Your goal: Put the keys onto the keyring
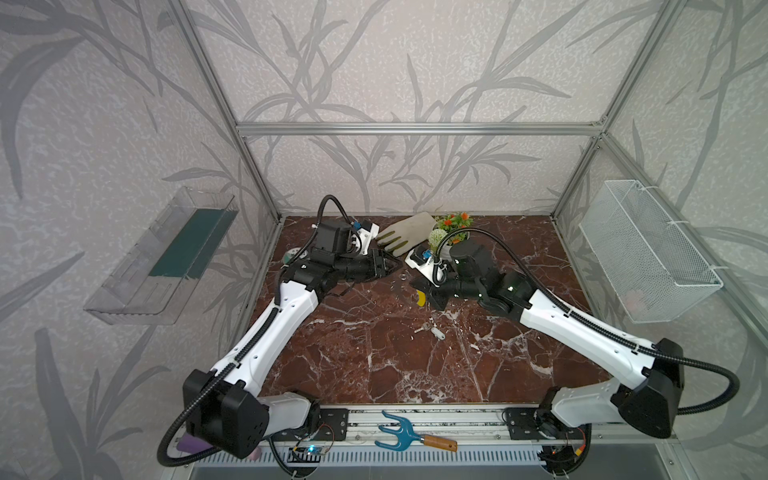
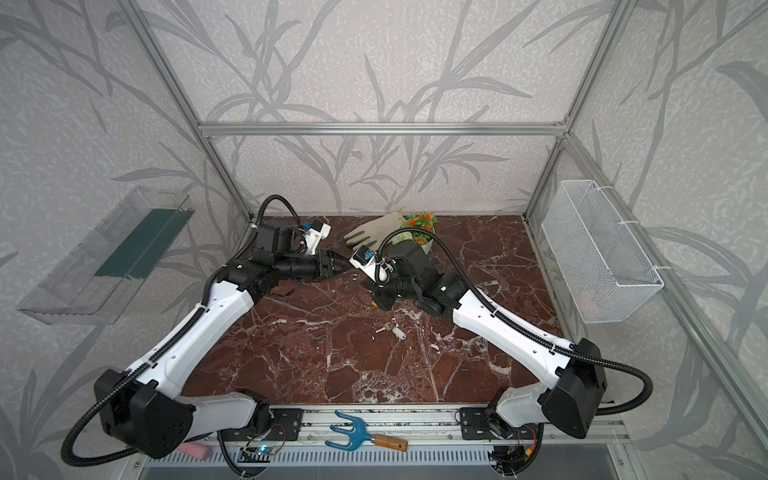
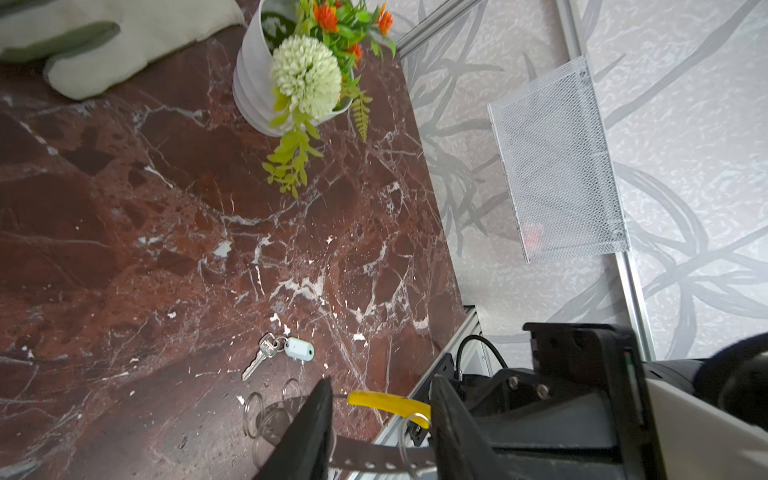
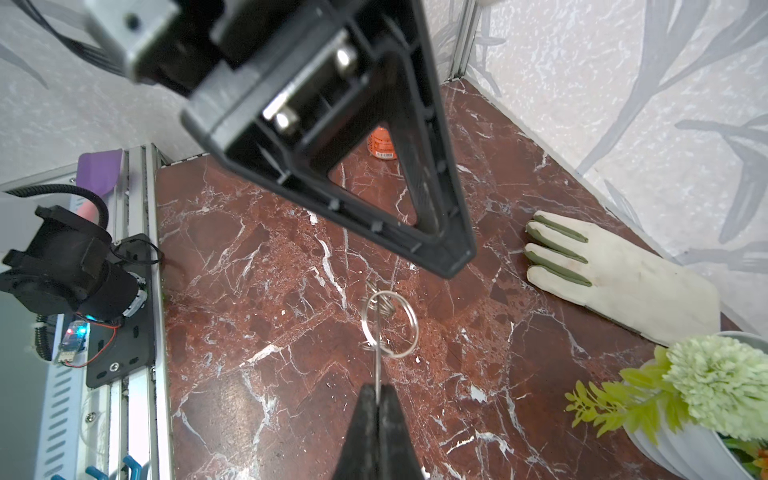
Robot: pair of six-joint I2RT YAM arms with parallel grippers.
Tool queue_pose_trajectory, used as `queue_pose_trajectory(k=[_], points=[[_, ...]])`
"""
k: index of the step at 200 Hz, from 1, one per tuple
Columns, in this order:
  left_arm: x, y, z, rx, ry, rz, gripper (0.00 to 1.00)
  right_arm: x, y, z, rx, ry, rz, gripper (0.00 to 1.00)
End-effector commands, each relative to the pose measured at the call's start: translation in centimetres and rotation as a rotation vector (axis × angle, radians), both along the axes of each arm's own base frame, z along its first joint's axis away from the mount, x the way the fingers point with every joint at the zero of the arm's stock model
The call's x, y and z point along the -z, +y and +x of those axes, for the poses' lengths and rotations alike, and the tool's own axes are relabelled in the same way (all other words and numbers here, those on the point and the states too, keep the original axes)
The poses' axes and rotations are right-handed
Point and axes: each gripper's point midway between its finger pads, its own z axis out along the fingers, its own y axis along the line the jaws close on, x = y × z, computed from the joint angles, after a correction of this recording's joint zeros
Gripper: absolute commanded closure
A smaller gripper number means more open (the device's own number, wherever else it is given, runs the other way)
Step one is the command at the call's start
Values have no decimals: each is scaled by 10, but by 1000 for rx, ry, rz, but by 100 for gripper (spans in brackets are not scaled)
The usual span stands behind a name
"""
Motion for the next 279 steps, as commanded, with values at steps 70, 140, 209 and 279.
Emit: queue_pose_trajectory(k=[70, 140, 209, 279], points=[[-1, -19, -27, 123, 72, -91, 62, 6, -1, 8, 26, -47, -49, 100], [-12, -29, -36, 162, 51, -110, 68, 11, -1, 11, 43, -45, -55, 100], [4, -23, -38, 154, 56, -26, 80, 9, -2, 10, 47, -40, -42, 100], [4, -19, -35, 125, 27, 10, 94, 6, -4, 7, 53, -32, -26, 100]])
